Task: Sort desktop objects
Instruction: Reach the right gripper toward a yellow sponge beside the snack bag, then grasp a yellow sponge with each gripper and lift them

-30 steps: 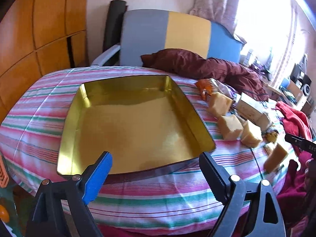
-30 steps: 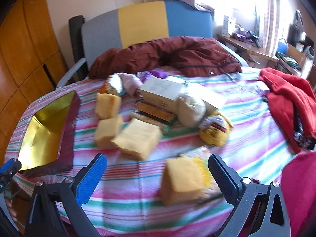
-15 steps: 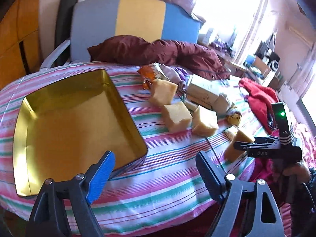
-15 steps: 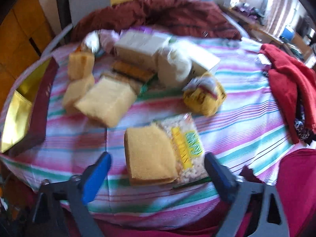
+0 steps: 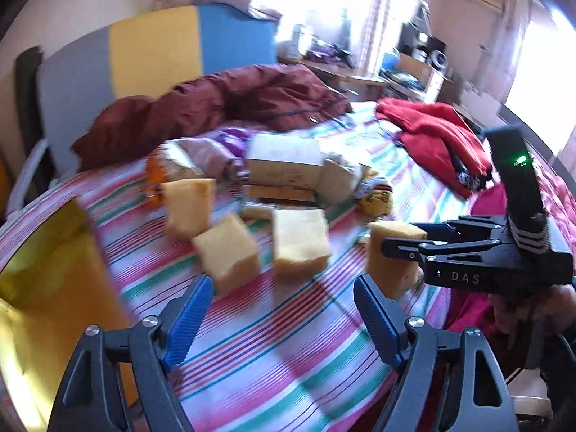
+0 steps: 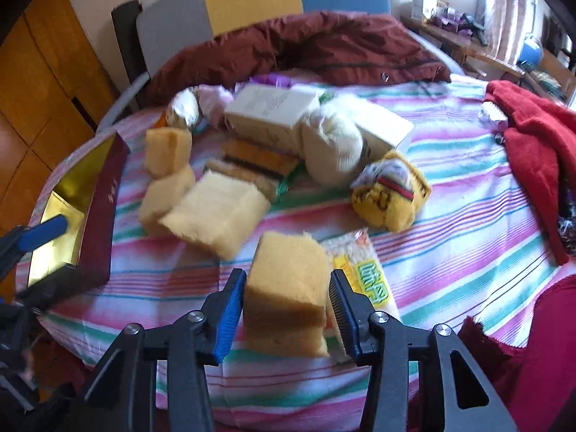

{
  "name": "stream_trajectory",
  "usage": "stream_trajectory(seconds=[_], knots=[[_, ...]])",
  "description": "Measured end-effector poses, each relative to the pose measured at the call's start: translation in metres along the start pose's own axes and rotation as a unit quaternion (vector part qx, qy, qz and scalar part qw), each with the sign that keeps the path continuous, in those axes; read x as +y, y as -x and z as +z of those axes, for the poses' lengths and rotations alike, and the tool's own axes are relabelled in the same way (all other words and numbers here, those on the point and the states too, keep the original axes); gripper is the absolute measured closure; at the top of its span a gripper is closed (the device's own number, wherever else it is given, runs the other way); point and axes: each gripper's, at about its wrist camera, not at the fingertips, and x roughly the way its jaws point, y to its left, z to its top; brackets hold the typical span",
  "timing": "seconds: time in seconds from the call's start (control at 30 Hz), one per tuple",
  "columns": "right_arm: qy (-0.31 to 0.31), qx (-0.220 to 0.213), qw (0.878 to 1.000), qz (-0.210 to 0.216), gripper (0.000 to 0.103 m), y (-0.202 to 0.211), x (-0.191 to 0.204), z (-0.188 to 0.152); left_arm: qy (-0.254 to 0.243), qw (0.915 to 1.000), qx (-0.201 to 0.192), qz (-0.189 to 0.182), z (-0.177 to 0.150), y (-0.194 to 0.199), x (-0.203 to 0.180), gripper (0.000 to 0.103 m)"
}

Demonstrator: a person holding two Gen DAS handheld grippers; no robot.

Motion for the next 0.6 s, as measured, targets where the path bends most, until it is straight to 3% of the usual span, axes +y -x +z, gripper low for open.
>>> stream_trajectory(seconds=[0.1,0.6], knots=[[0.004,0.003,1.000,-0.004,0.060,-0.003,0.000,0.003,-0.015,0.9996,0.024,-0.005,0.010,-0.028,-0.008,0.030],[0.016,0.040,0.999,0.006,0.059,-0.017,0.002,0.000,-0.069,0.9936,0.089,0.012,0.034,-0.107,-0.016,0.030]])
